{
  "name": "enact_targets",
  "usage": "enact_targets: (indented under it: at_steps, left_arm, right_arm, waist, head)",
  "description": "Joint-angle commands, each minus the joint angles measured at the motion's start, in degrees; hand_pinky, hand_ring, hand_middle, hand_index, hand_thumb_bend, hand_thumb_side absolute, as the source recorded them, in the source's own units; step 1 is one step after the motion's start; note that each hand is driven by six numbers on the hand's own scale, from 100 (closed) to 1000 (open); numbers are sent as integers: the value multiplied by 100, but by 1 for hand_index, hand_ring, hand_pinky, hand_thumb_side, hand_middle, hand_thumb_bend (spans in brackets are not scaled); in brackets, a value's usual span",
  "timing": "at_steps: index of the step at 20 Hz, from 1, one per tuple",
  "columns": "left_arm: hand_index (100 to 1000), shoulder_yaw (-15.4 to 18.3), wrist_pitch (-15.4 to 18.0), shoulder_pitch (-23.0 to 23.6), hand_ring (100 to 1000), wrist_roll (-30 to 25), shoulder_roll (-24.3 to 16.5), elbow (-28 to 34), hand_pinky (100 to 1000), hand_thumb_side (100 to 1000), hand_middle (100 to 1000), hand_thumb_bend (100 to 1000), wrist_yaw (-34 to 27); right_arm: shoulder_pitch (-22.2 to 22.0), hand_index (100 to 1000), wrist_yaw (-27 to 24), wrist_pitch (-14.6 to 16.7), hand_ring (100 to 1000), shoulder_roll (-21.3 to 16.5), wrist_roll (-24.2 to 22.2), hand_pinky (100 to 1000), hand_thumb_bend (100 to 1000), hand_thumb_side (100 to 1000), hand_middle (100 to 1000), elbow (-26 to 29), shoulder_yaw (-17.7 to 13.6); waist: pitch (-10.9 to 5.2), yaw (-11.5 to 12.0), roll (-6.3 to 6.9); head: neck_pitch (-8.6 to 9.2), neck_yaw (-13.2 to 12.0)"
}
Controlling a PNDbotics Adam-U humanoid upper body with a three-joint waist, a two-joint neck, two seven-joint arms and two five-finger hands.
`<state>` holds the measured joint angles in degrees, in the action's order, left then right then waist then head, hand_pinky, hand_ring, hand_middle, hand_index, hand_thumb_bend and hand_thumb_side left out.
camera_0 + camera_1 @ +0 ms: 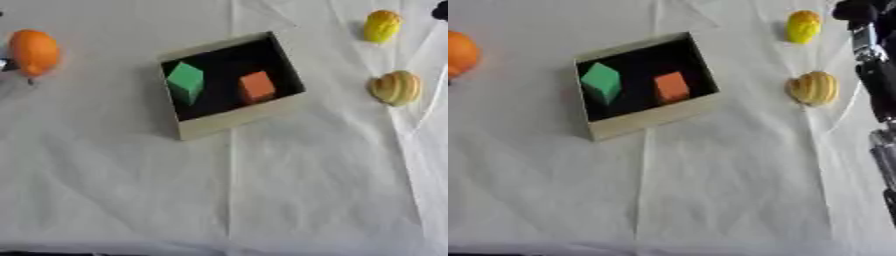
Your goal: Pick up objects on the table and place them in the box.
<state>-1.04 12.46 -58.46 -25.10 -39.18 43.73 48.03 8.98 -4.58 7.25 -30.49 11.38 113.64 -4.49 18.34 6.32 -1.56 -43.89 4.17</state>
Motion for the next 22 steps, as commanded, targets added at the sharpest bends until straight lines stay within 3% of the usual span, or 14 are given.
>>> enact_targets:
  at_steps: [1, 5, 9, 10, 14, 18, 22]
  left_arm:
    - [898, 125, -101, -137, 880, 91, -56, -109, 840, 292, 789, 564, 198]
    - [894, 161, -172, -152, 876, 241, 67, -308, 835, 281, 789, 501, 342]
    - [857, 167, -275, -179, 866, 493, 141, -366, 819, 176, 784, 417, 498]
    - [802, 175, -307, -186, 850, 590, 158, -364, 803, 100, 769, 320, 532]
    - [663, 191, -392, -198, 769, 977, 212, -311, 753, 100, 672, 126, 429]
    - [628, 67, -352, -235, 692, 1055, 177, -124, 696, 100, 609, 100, 376]
    - [630, -158, -108, -211, 673, 964, 85, 460, 683, 100, 592, 124, 399]
  right_arm:
    - [76, 772, 27, -14, 769, -63, -12, 922, 100, 664, 683, 95, 1]
    - [139, 772, 26, -24, 769, -32, -48, 923, 100, 675, 683, 95, 30]
    - [138, 772, 55, -53, 769, 4, -73, 924, 100, 680, 683, 95, 51]
    - [143, 772, 59, -67, 769, 15, -80, 926, 100, 682, 682, 95, 60]
    - [146, 772, 57, -108, 769, 49, -106, 927, 100, 683, 683, 95, 81]
    - [112, 772, 58, -119, 769, 49, -109, 927, 100, 683, 682, 95, 84]
    - [56, 773, 45, -110, 769, 31, -108, 927, 100, 680, 683, 95, 72]
  waist:
    - [-12, -22, -65]
    - [64, -93, -70]
    - [123, -125, -67]
    - [133, -129, -65]
    - [140, -129, -65]
    - [101, -102, -60]
    - [22, -60, -68]
  head:
    - [-23, -38]
    - [-23, -83]
    - [-23, -114]
    - [-23, -120]
    - [-23, -119]
    - [-23, -93]
    - [-23, 4]
